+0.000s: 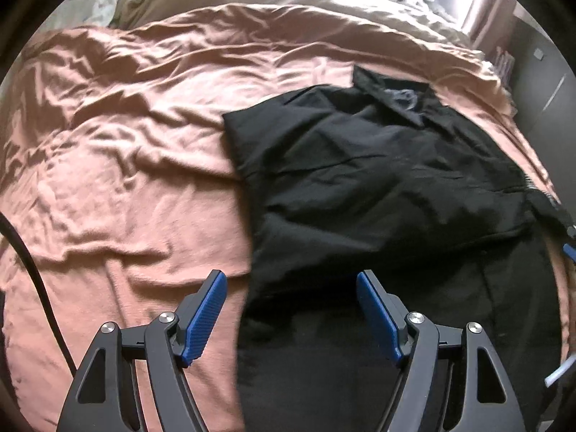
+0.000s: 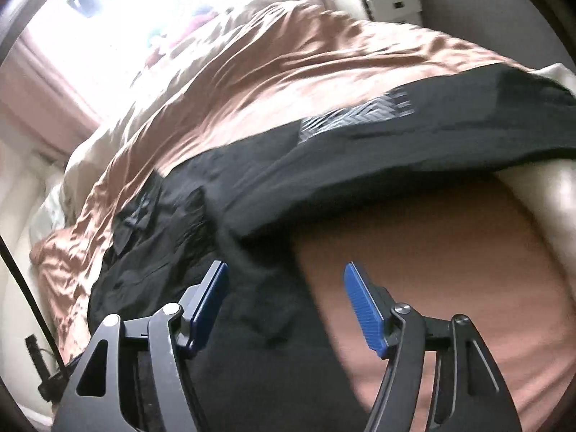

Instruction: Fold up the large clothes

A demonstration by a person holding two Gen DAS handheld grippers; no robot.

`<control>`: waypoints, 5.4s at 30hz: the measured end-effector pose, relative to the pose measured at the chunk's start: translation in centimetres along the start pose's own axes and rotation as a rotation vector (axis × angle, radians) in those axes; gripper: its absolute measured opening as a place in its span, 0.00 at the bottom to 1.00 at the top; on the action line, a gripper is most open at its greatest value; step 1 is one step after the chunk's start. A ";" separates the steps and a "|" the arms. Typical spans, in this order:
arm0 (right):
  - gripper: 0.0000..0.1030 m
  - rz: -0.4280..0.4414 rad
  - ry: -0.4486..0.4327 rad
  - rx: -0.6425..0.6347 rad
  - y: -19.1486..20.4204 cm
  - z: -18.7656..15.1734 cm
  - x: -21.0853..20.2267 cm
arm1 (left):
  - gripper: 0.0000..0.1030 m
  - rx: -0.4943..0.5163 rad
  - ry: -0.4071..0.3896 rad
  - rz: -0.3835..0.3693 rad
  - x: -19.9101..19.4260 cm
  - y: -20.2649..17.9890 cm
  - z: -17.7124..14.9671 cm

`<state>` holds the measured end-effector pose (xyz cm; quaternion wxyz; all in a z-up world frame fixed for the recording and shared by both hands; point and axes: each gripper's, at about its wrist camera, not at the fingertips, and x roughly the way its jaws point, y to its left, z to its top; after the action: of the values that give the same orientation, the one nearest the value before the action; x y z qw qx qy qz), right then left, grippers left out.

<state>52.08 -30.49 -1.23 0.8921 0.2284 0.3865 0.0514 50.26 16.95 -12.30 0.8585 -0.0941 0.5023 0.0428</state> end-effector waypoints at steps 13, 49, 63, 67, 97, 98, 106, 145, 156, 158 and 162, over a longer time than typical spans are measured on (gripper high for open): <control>0.57 -0.039 -0.180 0.203 -5.9 0.1 -5.0 | 0.74 0.046 -0.017 -0.052 0.0 -4.0 0.9; 0.00 0.286 -0.281 -0.210 11.9 -4.2 -10.5 | 0.74 -0.007 -0.104 -0.111 -5.9 1.4 -2.2; 0.01 0.299 0.004 -0.355 18.2 -5.2 0.4 | 0.74 -0.032 -0.129 -0.066 -8.7 5.6 -2.8; 0.04 0.273 0.218 -0.217 17.2 -5.3 5.5 | 0.74 -0.045 -0.116 -0.046 -8.7 6.8 -3.2; 0.70 0.147 0.023 0.012 -0.8 -2.1 -5.3 | 0.74 -0.039 -0.107 -0.138 -6.4 1.3 -3.3; 0.70 0.141 0.020 0.019 -0.5 -2.0 -4.8 | 0.74 -0.036 -0.101 -0.135 -6.1 1.3 -3.4; 0.27 0.091 0.060 0.017 0.4 -0.7 -0.7 | 0.74 -0.041 -0.065 -0.108 -4.4 2.4 -4.2; 0.38 0.475 0.219 -0.409 32.8 -9.2 2.8 | 0.74 -0.288 -0.133 -0.149 -7.8 16.1 -9.2; 0.68 0.330 0.122 -0.434 23.9 -5.6 -0.1 | 0.74 -0.172 -0.130 -0.212 -6.9 8.0 -6.1; 0.68 0.256 0.118 -0.427 20.7 -4.8 0.1 | 0.74 -0.148 -0.127 -0.232 -6.5 5.8 -5.2; 0.68 0.173 0.101 -0.386 15.9 -3.7 0.2 | 0.74 -0.086 -0.120 -0.269 -5.7 0.4 -3.0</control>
<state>50.94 -14.93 3.56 0.8911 0.0829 0.3925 0.2122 44.85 16.87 -8.84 0.8801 -0.1944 0.4308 -0.0454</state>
